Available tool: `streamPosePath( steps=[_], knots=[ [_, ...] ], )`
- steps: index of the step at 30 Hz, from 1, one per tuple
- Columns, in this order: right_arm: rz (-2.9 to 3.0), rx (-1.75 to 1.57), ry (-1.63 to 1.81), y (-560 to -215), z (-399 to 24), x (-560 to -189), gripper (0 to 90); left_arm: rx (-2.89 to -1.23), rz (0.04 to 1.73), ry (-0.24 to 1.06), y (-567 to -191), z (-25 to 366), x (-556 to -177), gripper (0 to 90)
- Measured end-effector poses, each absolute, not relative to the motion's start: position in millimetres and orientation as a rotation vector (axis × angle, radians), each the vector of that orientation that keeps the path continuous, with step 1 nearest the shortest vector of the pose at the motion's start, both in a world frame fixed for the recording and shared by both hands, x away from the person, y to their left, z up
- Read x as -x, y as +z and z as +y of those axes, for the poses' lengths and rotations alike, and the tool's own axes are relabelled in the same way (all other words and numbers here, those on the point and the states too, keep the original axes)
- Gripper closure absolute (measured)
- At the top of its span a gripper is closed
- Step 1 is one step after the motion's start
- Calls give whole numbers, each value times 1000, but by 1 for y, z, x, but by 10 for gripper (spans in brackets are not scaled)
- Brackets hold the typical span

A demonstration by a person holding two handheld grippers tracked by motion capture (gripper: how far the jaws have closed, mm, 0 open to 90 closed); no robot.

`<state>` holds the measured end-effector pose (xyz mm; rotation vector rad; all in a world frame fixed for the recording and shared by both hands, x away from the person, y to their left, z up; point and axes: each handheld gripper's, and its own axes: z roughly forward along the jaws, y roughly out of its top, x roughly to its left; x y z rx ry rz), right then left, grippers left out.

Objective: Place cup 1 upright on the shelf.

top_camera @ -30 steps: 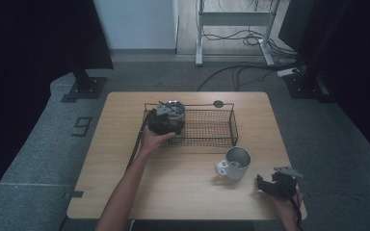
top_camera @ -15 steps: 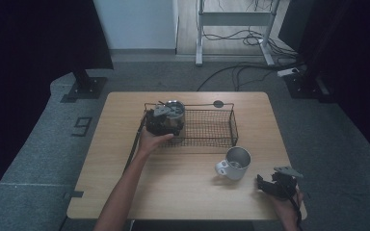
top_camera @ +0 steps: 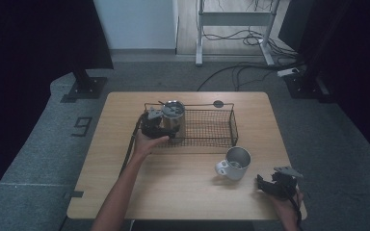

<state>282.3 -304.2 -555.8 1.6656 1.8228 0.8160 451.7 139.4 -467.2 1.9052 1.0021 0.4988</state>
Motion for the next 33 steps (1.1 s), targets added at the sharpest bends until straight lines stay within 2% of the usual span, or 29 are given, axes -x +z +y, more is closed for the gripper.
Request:
streamPosePath(
  steps=[22, 33],
  knots=[
    [1826, -1665, 819, -556, -304, -282, 132, -1868, 974, 485, -466, 169, -393, 36],
    [1828, -1663, 821, -556, -304, -283, 132, -1864, 974, 461, -482, 181, -359, 68]
  ],
)
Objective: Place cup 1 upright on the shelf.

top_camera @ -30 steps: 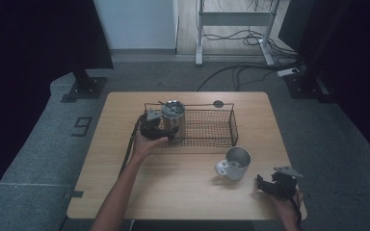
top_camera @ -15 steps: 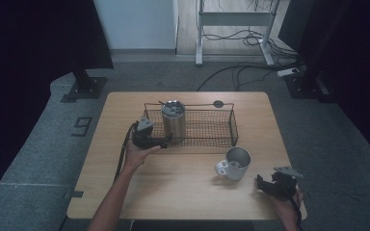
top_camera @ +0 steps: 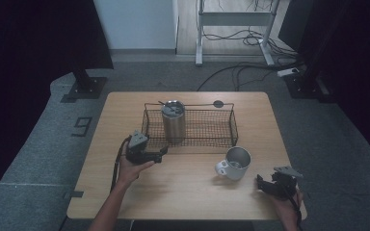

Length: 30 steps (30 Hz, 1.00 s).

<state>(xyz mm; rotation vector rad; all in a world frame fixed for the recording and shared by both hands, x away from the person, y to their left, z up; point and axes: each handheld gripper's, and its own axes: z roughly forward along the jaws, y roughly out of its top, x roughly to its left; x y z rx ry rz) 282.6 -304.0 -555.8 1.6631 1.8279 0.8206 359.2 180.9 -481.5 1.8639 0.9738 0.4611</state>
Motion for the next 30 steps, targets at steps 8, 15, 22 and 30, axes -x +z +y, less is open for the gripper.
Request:
streamPosePath(
  steps=[8, 15, 22, 30],
  knots=[
    [1828, -1663, 821, -556, -304, -283, 132, -1897, 994, 431, -496, 186, -341, 78],
    [1828, -1660, 821, -556, -304, -283, 132, -1901, 1023, 395, -510, 191, -331, 82],
    [1828, -1663, 821, -556, -304, -283, 132, -1931, 1052, 376, -524, 193, -327, 92],
    [1827, -1664, 831, -556, -304, -282, 137, -1924, 1062, 376, -526, 193, -325, 93]
  ],
)
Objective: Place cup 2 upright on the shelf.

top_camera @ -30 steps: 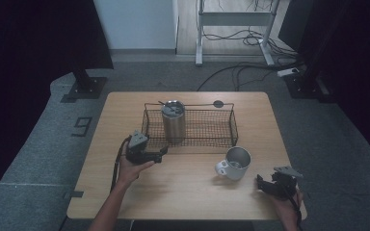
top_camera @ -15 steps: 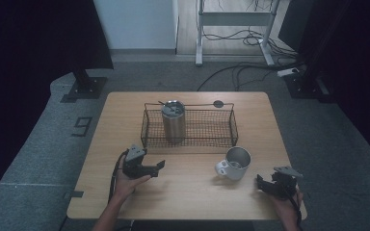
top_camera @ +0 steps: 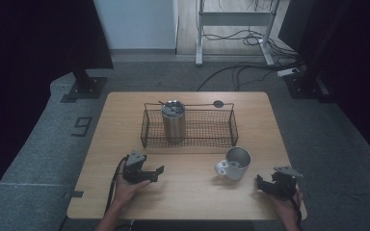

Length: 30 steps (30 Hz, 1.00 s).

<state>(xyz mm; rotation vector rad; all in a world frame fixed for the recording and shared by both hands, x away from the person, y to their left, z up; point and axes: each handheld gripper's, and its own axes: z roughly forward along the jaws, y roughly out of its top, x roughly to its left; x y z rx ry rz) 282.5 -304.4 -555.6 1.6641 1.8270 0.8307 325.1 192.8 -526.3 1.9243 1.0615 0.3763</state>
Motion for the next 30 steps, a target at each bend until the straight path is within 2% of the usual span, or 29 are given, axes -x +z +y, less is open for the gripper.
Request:
streamPosePath(
  steps=[15, 30],
  knots=[
    [1806, -1586, 976, -542, -304, -265, 141, -1930, 1068, 368, -531, 191, -321, 97],
    [1847, -1453, 1165, -526, -279, -256, 121, -1935, 1075, 361, -533, 193, -322, 97]
  ],
)
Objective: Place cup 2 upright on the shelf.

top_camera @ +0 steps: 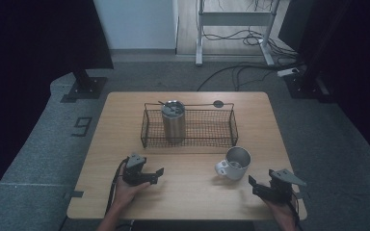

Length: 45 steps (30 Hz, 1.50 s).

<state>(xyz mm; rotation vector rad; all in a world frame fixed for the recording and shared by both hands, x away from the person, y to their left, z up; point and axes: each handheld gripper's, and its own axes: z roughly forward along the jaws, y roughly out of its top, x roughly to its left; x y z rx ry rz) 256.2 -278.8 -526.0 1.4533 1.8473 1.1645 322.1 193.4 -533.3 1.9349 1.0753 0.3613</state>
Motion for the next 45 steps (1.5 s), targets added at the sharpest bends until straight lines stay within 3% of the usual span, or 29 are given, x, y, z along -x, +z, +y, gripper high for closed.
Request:
streamPosePath(
  steps=[45],
  knots=[
    [1938, -1384, 1182, -525, -221, -295, 8, -1926, 1090, 353, -534, 200, -322, 98]
  ],
)
